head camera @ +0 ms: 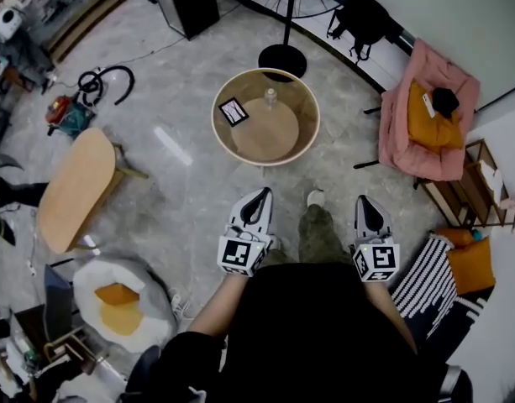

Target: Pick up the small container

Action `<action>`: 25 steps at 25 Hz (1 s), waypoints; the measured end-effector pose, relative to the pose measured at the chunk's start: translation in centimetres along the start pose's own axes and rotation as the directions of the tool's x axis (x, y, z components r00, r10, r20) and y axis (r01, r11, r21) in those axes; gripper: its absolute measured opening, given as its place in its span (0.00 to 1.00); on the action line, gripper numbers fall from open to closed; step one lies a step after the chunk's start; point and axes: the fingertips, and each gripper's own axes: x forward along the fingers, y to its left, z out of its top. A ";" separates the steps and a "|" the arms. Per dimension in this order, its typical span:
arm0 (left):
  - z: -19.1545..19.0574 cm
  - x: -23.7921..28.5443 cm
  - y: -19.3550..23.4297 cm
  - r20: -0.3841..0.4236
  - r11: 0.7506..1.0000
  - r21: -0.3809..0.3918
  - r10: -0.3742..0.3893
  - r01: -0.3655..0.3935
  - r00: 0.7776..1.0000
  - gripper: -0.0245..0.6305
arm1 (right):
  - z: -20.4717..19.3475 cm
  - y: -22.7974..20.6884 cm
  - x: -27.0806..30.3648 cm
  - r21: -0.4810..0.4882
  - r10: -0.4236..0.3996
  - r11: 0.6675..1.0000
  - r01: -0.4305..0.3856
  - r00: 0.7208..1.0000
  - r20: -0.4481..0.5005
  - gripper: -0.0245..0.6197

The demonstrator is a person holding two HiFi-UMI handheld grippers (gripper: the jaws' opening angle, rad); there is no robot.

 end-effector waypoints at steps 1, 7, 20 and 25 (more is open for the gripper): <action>0.0 0.3 0.2 -0.006 1.000 -0.006 0.005 -0.005 1.000 0.07 | 0.1 0.0 0.7 -0.003 0.012 1.000 -0.012 1.000 0.003 0.07; -0.1 3.1 1.5 -0.011 0.998 -0.003 0.056 -0.056 0.998 0.07 | 0.7 -0.2 6.4 0.009 0.123 0.992 -0.123 0.992 0.022 0.07; 1.9 17.0 6.3 -0.008 0.965 0.053 0.257 -0.256 0.967 0.07 | 5.0 -11.0 21.8 0.016 0.192 0.981 -0.192 0.981 0.013 0.07; 1.2 22.3 7.2 -0.050 0.955 0.027 0.297 -0.296 0.954 0.07 | 4.9 -15.8 26.2 0.029 0.197 0.980 -0.196 0.980 -0.019 0.07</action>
